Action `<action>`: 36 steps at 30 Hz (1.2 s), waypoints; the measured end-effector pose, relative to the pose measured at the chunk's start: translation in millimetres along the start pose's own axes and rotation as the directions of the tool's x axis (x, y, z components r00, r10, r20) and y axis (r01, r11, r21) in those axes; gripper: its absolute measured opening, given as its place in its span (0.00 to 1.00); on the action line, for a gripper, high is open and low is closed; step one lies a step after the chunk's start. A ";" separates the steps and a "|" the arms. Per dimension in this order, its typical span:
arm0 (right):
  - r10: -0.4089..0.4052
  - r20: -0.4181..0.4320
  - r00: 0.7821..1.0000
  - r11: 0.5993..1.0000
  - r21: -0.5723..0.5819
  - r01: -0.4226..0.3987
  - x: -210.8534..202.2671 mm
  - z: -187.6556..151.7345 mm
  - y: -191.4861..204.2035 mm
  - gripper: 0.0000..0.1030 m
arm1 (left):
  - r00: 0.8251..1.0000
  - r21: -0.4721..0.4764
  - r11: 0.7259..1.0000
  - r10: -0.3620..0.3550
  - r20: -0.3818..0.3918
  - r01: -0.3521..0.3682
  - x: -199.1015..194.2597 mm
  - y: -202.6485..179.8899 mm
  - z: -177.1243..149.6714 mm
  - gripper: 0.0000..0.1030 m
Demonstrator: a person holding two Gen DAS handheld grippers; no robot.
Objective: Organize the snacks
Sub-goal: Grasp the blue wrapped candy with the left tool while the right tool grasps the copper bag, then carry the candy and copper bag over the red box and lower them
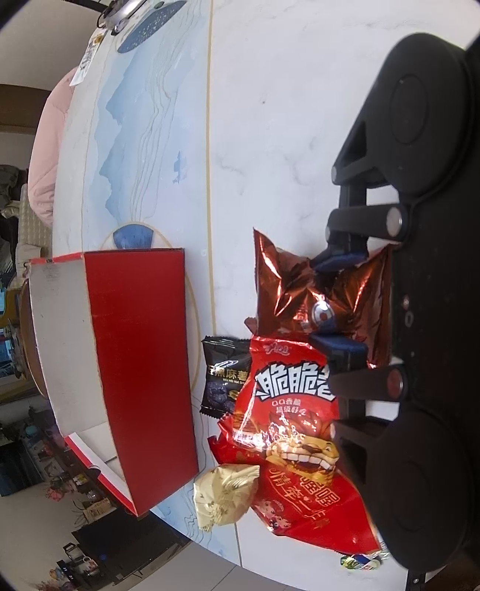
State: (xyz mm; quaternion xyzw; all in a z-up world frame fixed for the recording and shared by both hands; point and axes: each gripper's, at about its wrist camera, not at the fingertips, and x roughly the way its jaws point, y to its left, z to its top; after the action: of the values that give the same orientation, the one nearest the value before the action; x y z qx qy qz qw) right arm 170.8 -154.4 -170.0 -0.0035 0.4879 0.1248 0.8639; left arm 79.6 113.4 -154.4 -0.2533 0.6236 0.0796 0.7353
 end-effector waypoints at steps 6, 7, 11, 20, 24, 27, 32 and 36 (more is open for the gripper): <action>-0.002 0.019 1.000 1.000 0.013 0.001 -13.1 -3.6 2.5 0.32 | 1.000 0.004 1.000 -0.017 0.023 0.017 -12.7 9.2 2.6 0.12; -0.003 0.025 1.000 1.000 0.014 0.003 -16.2 -3.6 3.4 0.32 | 0.999 0.006 1.000 -0.017 0.029 0.016 -15.7 10.1 3.0 0.12; -0.001 0.049 0.999 1.000 0.020 0.000 -30.4 -4.3 6.8 0.32 | 0.999 0.019 1.000 -0.007 0.046 0.006 -21.6 7.6 2.9 0.12; 0.035 0.098 0.995 0.999 0.037 -0.039 -55.7 0.1 10.8 0.32 | 0.997 0.029 0.999 -0.029 0.070 0.027 -34.4 10.1 9.9 0.08; 0.045 0.097 0.994 0.998 0.042 -0.049 -57.6 -0.3 11.6 0.32 | 0.999 0.052 0.998 -0.026 0.040 0.024 -27.8 7.2 9.5 0.08; 0.049 0.093 0.994 0.998 0.044 -0.053 -57.6 -1.8 12.1 0.32 | 1.000 0.066 0.998 -0.012 0.020 0.010 -22.4 6.3 9.5 0.08; 0.056 0.090 0.994 0.997 0.048 -0.060 -57.9 -5.4 13.3 0.32 | 1.000 0.068 0.998 0.016 -0.003 -0.016 -12.2 9.1 9.2 0.09; 0.059 0.087 0.995 0.997 0.049 -0.063 -57.9 -6.8 13.2 0.32 | 0.999 0.082 0.996 0.031 -0.019 -0.029 -2.9 8.5 10.0 0.22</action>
State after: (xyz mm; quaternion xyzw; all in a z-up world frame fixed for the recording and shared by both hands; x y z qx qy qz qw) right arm 133.7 -154.7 -123.2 0.0388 0.4536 0.1386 0.8795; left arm 84.1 126.0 -153.0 -0.2145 0.6373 0.0628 0.7375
